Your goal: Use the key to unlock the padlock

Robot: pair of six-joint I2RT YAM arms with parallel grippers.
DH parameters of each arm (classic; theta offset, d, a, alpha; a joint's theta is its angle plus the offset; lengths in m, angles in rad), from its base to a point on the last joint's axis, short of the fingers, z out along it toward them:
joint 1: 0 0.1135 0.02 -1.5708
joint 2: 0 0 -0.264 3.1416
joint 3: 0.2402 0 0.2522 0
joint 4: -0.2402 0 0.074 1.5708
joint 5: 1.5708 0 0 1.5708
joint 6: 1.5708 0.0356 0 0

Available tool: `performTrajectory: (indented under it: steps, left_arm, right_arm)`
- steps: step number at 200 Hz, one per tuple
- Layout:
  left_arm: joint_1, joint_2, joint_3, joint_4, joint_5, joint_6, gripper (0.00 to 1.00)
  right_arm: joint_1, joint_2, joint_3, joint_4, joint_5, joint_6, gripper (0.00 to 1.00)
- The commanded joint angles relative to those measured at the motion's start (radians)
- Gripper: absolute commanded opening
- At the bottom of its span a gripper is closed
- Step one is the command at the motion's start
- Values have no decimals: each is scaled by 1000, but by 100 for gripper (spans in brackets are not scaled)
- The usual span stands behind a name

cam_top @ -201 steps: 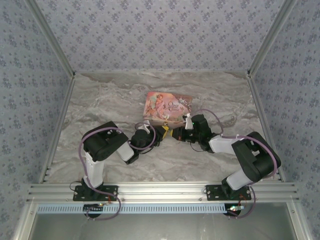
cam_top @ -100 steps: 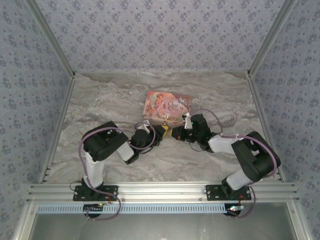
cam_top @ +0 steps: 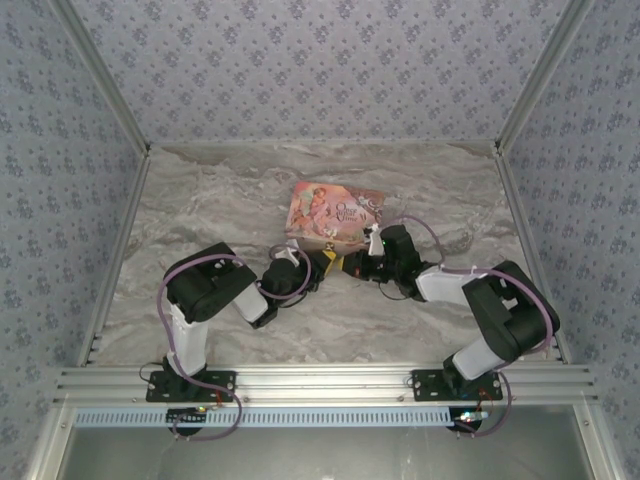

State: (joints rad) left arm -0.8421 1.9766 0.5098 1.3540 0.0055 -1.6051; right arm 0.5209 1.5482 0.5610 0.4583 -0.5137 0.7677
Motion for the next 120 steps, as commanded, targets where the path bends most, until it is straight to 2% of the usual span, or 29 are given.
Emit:
performTrajectory:
  steps: [1,36,69,120]
  left_arm:
    - [-44,1,19,14,134,17,0]
    - [-44,-7,16,-4,136,22,0]
    - [-44,1,10,13,132,15,0]
    - [-40,4,10,14,127,16,0]
  right_arm:
    - [28,34,72,84,17,-5,0]
    - [11,66,61,151,9,25,0]
    - [2,50,102,89,17,-4,0]
    - [-40,-27,22,59,26,-14,0]
